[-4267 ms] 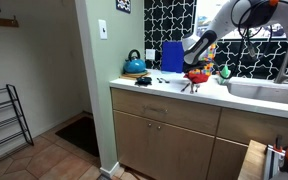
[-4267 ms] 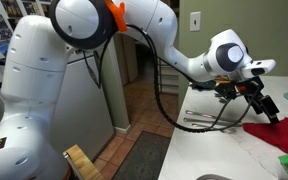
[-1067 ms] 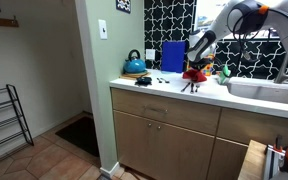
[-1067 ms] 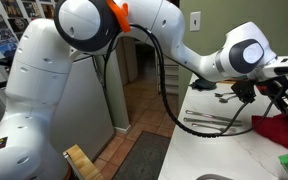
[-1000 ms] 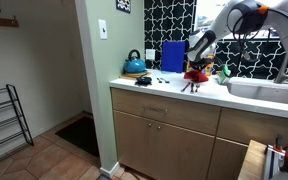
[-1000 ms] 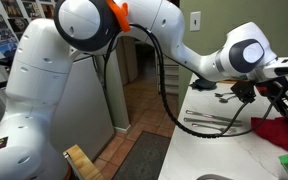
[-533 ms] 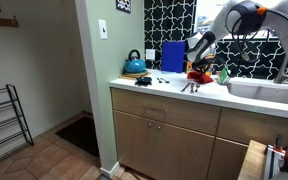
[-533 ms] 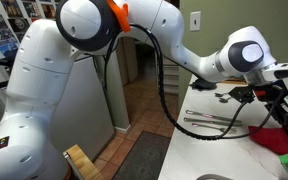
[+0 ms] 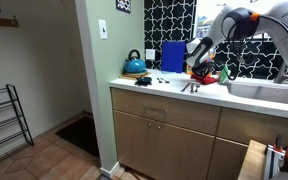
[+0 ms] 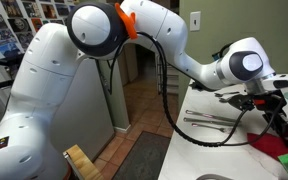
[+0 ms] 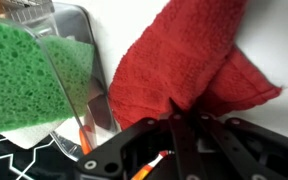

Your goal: Unfold the red cloth

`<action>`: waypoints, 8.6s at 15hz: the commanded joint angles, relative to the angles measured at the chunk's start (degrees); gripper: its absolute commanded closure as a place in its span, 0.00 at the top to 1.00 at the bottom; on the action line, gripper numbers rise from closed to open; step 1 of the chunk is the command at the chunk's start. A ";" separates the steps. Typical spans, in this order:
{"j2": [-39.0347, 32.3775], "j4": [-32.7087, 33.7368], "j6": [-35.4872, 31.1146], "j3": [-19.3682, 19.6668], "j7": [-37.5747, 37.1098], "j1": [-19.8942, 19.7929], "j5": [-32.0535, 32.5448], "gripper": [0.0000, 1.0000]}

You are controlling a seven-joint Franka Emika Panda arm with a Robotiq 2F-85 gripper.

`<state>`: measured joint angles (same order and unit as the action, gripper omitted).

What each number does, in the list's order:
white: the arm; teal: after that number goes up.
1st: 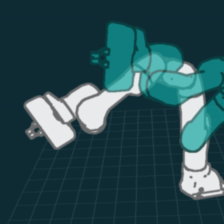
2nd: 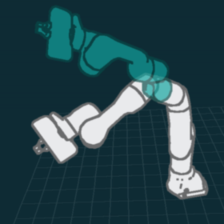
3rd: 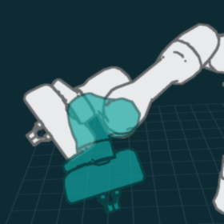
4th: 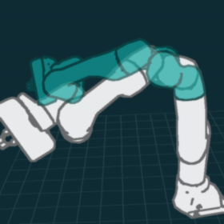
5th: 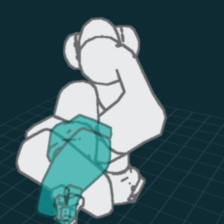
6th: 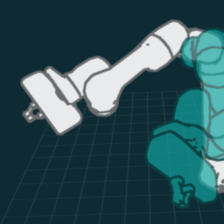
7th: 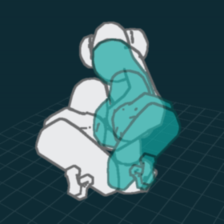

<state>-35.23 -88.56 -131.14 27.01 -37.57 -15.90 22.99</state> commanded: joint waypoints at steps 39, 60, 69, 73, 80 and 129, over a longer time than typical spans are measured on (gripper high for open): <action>-6.19 8.75 14.93 0.66 -30.24 3.00 1.65 0.76; -5.78 6.51 4.43 -0.14 -37.78 2.25 -2.26 0.63; -6.14 5.22 3.56 1.73 -41.95 3.80 0.30 0.29; -6.35 5.11 4.12 2.01 -43.81 4.11 1.14 0.01; -4.18 5.61 4.74 -0.29 -41.63 2.97 -1.25 0.01; 8.03 -6.69 -40.90 -23.68 7.79 -9.43 -50.86 0.37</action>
<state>-27.55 -93.61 -170.83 3.41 -30.76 -25.40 -28.18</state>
